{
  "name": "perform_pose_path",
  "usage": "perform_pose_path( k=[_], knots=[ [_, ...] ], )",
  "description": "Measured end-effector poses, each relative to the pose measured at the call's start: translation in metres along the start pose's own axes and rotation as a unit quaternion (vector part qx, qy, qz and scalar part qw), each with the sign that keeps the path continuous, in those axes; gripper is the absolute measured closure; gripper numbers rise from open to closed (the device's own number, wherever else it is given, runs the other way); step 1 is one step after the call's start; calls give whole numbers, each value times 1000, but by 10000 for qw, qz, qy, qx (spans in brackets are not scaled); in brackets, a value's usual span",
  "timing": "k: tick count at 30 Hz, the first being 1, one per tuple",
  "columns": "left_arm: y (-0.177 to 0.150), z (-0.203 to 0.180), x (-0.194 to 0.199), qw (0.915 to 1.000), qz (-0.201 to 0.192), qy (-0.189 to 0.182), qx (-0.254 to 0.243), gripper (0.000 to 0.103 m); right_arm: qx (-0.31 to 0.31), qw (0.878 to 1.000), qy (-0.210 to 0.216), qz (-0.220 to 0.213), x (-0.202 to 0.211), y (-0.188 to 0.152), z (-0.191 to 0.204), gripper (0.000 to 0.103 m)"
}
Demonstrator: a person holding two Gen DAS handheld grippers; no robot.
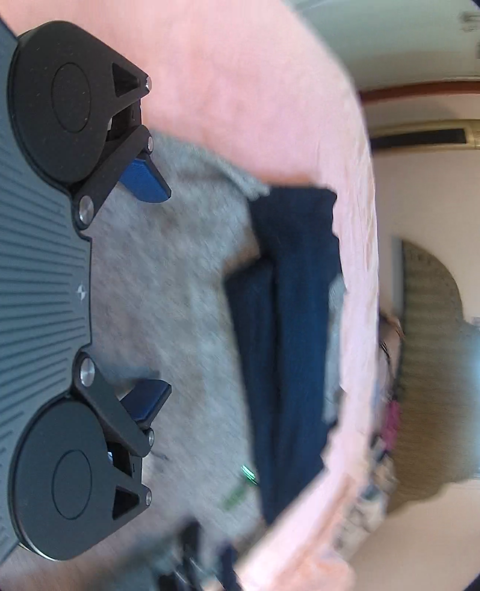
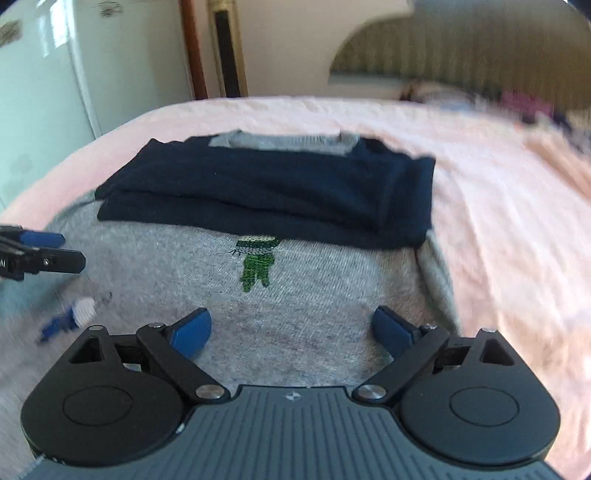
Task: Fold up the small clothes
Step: 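Position both open tools at the grey ribbed hem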
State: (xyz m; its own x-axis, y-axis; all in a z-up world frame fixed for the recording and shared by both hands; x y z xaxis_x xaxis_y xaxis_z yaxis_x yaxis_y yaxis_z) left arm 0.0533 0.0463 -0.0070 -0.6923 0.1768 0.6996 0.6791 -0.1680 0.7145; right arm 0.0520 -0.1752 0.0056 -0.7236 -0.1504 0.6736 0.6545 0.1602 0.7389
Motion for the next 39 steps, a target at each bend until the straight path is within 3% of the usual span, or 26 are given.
perform_pose_path(
  k=[3, 5, 6, 8, 9, 10, 13, 15, 16, 17, 19, 23, 24, 26, 27, 28, 29, 31, 34, 36, 37, 38, 39],
  knots=[
    [-9, -11, 25, 9991, -45, -346, 239, 0, -481, 9984, -263, 165, 18, 3, 7, 12],
    [-22, -22, 33, 9984, 8, -552, 88, 0, -620, 9980, -97, 37, 35, -1, 19, 2],
    [-31, -27, 31, 9988, 96, -454, -146, 0, -577, 9983, 0, 51, 38, -6, 27, 0],
    [-43, -28, 38, 9988, -134, -257, -399, 0, -307, 9990, -40, 324, 31, -23, 36, 0],
    [-43, -25, 42, 9991, -39, -272, -330, 0, 33, 9998, -189, -3, 37, -32, 40, 0],
    [-43, -22, 47, 9994, 38, -236, -264, 0, -83, 9999, -147, -18, 40, -35, 35, 0],
    [-47, -24, 62, 9993, 83, -341, -158, 0, -502, 9970, -569, 144, 54, -30, 32, 2],
    [-58, -29, 61, 9984, 185, -483, -215, 0, -425, 9988, -233, 64, 63, -31, 46, 0],
    [-64, -33, 64, 9985, 11, -356, -422, 0, -321, 9994, -73, 142, 63, -36, 54, 0],
    [-69, -33, 69, 9984, -30, -323, -468, 0, -176, 9993, -74, 323, 58, -45, 59, 0],
    [-72, -28, 78, 9988, 77, -303, -376, 0, 3, 9999, -103, 28, 64, -54, 59, 0],
    [-78, -24, 92, 9993, 123, -243, -245, 0, -225, 9965, -767, 232, 82, -50, 53, 0],
    [-80, -28, 95, 9990, 75, -374, -228, 0, -296, 9971, -681, 159, 89, -50, 58, 1],
    [-87, -39, 95, 9975, 113, -596, -352, 0, -338, 9993, -70, 118, 96, -54, 77, 0],
    [-92, -43, 97, 9974, 37, -502, -525, 0, -245, 9992, 174, 271, 93, -60, 87, 0],
    [-95, -43, 100, 9973, -5, -458, -578, 0, -30, 9991, 151, 405, 88, -69, 95, 0],
    [-95, -39, 105, 9976, 35, -453, -522, 0, 303, 9995, 67, 81, 92, -76, 99, 0],
    [-96, -31, 115, 9986, 28, -389, -366, 0, 16, 9999, 63, 157, 98, -78, 86, 0],
    [-100, -33, 123, 9987, 13, -435, -252, 0, -252, 9982, -467, 281, 112, -73, 76, 0],
    [-108, -41, 117, 9992, 175, -295, -217, 0, -325, 9988, -281, 222, 120, -73, 84, 0],
    [-111, -43, 119, 9996, 65, -191, -191, 0, -319, 9989, -223, 256, 120, -76, 91, 0],
    [-113, -46, 120, 9998, 85, -99, -153, 0, -289, 9985, -230, 404, 115, -81, 97, 0],
    [-113, -46, 123, 9999, 113, -35, -91, 0, -186, 9988, -337, 289, 112, -89, 101, 0]
  ],
)
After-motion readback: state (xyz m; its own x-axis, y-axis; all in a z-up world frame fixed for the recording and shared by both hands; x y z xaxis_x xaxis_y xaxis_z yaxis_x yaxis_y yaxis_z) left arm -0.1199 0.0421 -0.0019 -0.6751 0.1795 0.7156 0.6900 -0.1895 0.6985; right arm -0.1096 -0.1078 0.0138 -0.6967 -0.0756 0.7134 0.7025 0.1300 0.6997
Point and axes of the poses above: each gripper's, at about its wrist camera, not at the fingertips, and x roughly against the way its jaws point, z to its left, y to its top, the point moved 3 cm from there along -x, roughly the way its jaws point, and after that the axes turned 3 degrees about -y, right-handed, at the moved point
